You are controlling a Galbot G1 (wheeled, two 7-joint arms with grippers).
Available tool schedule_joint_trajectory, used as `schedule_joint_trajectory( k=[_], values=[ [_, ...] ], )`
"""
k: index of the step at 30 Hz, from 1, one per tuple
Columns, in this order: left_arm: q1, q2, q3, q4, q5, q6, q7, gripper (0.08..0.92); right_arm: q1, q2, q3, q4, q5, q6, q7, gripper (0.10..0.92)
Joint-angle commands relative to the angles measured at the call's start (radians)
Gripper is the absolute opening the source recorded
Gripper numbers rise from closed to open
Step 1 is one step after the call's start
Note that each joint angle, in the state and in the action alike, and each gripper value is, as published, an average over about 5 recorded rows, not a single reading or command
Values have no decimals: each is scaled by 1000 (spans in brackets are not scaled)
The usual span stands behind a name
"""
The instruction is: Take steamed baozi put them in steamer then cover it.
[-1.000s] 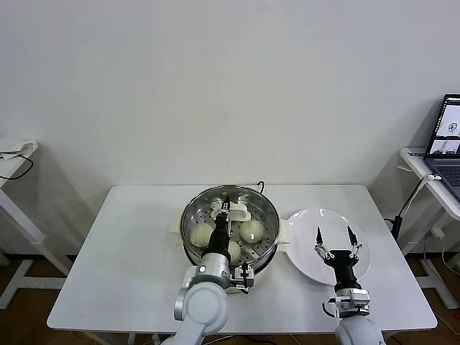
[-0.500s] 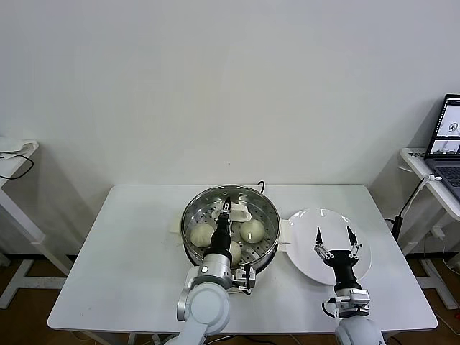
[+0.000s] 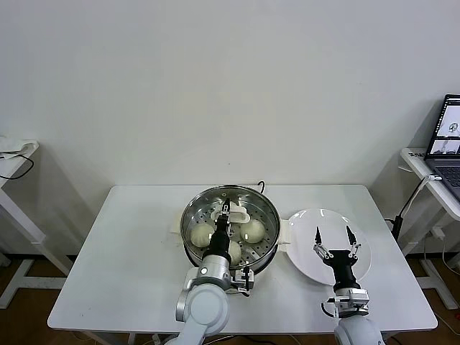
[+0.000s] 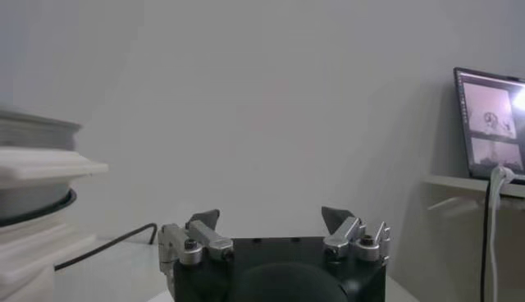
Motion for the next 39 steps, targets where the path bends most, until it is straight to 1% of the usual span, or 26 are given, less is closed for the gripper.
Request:
schedule_joint_trajectory(
  k=[1,10,13,19,21,24,27,30,33,34,36,39],
  values=[
    [7,2,0,-14,5,0,-1,222,-1,2,0,1,-1,0,0,823],
    [44,42,19,-127,-45,14,5,471,0,3,-2,4,-1,-2,0,823],
    [78,74,26,-191,-86,23,9,558,1,1,-1,7,-1,-7,0,823],
    [182,156,7,-364,-175,31,11,731,2,-3,1,23,25,-46,6,823],
    [220,191,-18,-419,-238,32,9,782,4,-5,1,30,45,-65,11,823],
    [277,242,-114,-487,-399,27,-18,817,0,-9,9,48,80,-92,7,823],
    [309,261,-256,-513,-642,4,-105,822,-13,-11,23,71,134,-101,-9,823],
    [317,236,-424,-467,-1011,-90,-222,822,-28,-8,40,86,176,-79,-28,823],
    [309,207,-581,-348,-1359,-233,-299,823,-44,-5,61,98,204,-65,-40,823],
    [305,201,-622,-301,-1449,-263,-308,823,-50,-4,68,102,213,-62,-41,823],
    [299,194,-693,-202,-1571,-324,-299,823,-60,-2,82,106,227,-58,-44,823],
    [298,194,-774,-71,-1687,-436,-240,823,-74,1,99,108,234,-54,-45,823]
  ],
)
